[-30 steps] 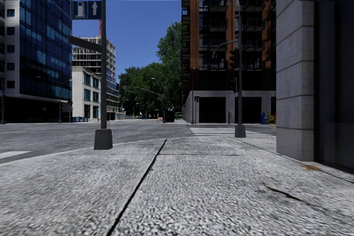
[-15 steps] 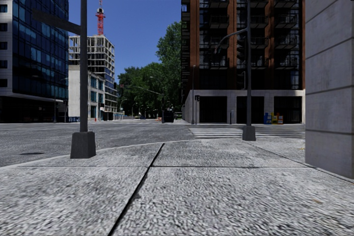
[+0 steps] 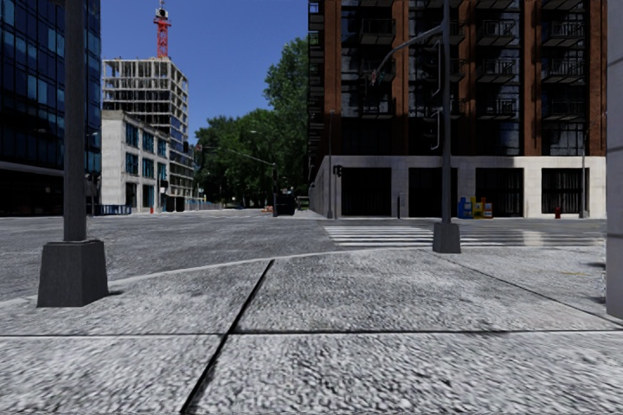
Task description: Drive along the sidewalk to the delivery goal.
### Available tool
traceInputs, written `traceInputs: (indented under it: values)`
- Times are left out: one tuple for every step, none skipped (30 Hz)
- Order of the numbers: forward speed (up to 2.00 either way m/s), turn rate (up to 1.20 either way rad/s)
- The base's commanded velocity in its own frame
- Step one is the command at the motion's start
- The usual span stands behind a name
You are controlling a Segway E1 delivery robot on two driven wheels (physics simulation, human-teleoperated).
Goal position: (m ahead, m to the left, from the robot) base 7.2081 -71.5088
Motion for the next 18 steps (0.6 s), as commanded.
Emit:
traceInputs:
  values:
    - [1.74,-0.32]
    - [1.74,-0.32]
    - [1.74,-0.32]
    - [1.74,-0.32]
    - [1.74,-0.32]
    - [1.74,-0.32]
    - [1.74,-0.32]
    - [1.74,-0.32]
    - [1.74,-0.32]
    - [1.74,-0.32]
    - [1.74,-0.32]
    - [1.74,-0.32]
    - [1.74,-0.32]
    - [1.74,-0.32]
    - [1.74,-0.33]
    - [1.74,-0.34]
    - [1.74,-0.35]
    - [1.74,-0.35]
